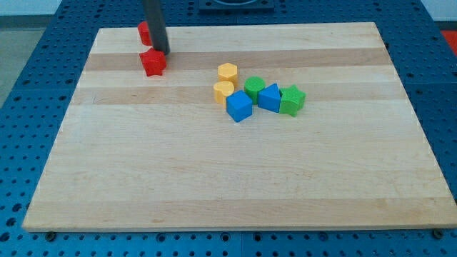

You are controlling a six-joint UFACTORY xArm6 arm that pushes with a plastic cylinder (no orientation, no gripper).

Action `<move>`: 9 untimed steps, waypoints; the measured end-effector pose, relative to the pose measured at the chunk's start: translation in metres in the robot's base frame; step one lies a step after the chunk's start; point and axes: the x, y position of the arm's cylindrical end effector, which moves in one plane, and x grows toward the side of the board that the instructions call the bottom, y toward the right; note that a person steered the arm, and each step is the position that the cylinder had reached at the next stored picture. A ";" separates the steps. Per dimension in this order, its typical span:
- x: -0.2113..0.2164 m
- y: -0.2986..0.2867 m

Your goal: Move the red circle towards the group of the block

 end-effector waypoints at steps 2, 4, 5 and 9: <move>-0.044 -0.081; -0.029 0.030; -0.014 0.116; 0.003 0.163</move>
